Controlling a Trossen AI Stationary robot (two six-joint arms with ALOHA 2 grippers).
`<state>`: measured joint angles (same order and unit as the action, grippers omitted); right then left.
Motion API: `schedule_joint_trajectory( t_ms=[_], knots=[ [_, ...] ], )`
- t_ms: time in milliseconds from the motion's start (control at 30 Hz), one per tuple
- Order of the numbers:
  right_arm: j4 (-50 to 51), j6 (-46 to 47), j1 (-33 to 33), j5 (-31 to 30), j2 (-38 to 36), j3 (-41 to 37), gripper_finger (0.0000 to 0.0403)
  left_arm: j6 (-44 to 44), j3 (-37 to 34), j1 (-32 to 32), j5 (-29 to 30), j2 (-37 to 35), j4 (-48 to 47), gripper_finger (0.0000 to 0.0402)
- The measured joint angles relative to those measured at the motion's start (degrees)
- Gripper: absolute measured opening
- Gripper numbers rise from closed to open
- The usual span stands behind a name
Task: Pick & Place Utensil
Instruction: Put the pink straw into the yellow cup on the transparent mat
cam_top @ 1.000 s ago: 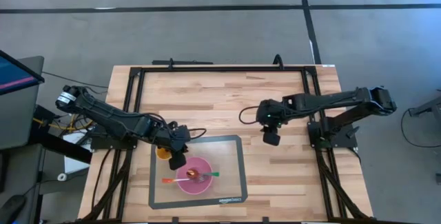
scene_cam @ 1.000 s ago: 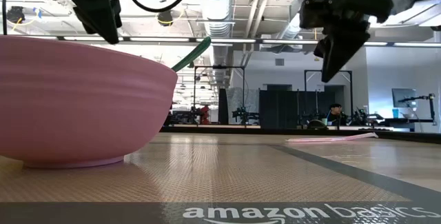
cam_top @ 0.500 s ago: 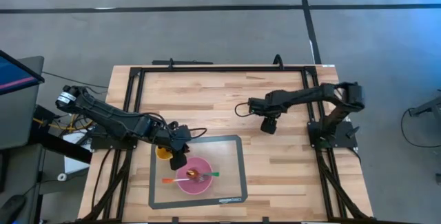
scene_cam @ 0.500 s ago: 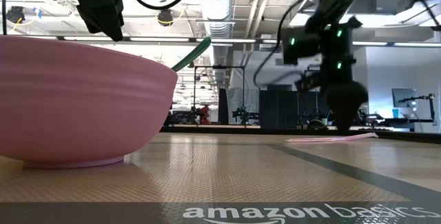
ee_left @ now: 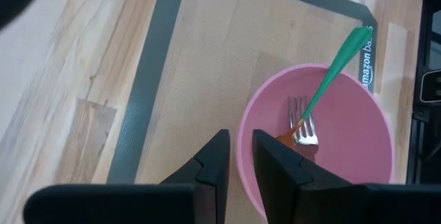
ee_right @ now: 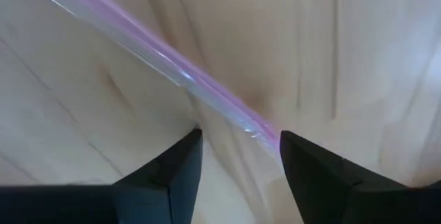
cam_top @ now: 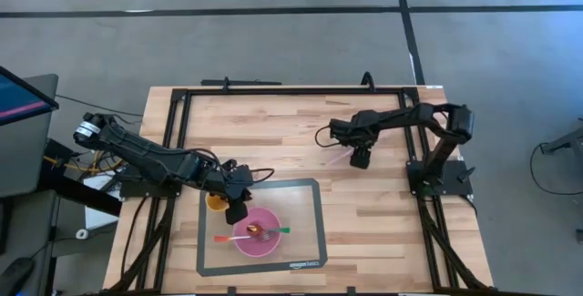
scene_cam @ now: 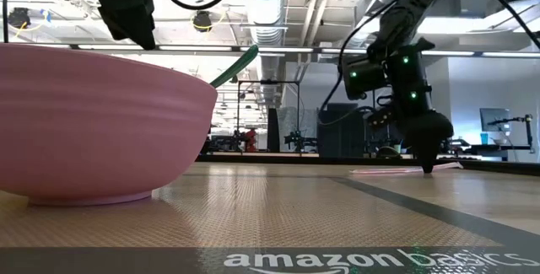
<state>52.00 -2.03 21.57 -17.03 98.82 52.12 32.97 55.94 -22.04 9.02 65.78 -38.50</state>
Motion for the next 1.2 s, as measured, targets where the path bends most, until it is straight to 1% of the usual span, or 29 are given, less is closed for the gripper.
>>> schedule_joint_trajectory(
  t_ms=[67,167,267,333,400,533,600,767,933,1033,1100,1200],
  knots=[
    [-0.2,-2.2,0.7,0.5,-0.1,-0.1,0.0187,-0.1,0.0,0.0,0.1,0.0,0.0,0.0064],
    [-0.4,-4.1,1.8,2.7,-0.2,0.0,0.0185,-0.1,0.0,0.0,0.4,0.0,0.0,0.0064],
    [-0.3,-4.1,2.6,3.9,-0.2,0.0,0.0168,-0.1,0.0,0.0,0.4,0.0,0.0,0.0064],
    [-0.2,-4.1,3.1,5.4,-0.2,0.0,0.0145,-0.1,0.0,0.0,0.4,0.0,0.0,0.0064],
    [-0.3,-4.1,3.5,7.3,-0.2,0.0,0.0112,-0.2,0.0,0.0,0.4,0.0,0.0,0.0064],
    [-0.2,-4.0,3.6,9.7,-0.2,0.0,0.0032,-0.2,0.0,0.0,0.4,0.0,0.0,0.0064],
    [-0.2,-3.7,3.2,9.7,-0.2,0.0,0.001,-0.2,0.0,0.0,0.4,0.0,0.0,0.0064],
    [-0.4,-1.7,1.3,9.5,-0.3,-0.1,0.0019,-0.2,-0.1,0.0,1.5,0.0,0.0,0.0064],
    [-1.6,1.9,-1.7,10.0,-1.1,0.2,0.0004,-0.2,-0.1,0.0,2.4,0.0,0.0,0.0064],
    [-1.7,3.5,-4.1,11.3,-1.6,1.6,0.0007,-0.1,-0.1,0.0,3.5,0.0,0.2,0.0064],
    [-1.7,3.6,-5.8,12.9,-3.2,2.9,0.0003,0.2,-0.1,0.0,3.6,0.0,0.7,0.0064],
    [-2.9,3.6,-8.6,13.2,-5.9,5.6,0.0003,0.2,-0.1,0.0,4.1,0.0,2.2,0.0064]
  ],
)
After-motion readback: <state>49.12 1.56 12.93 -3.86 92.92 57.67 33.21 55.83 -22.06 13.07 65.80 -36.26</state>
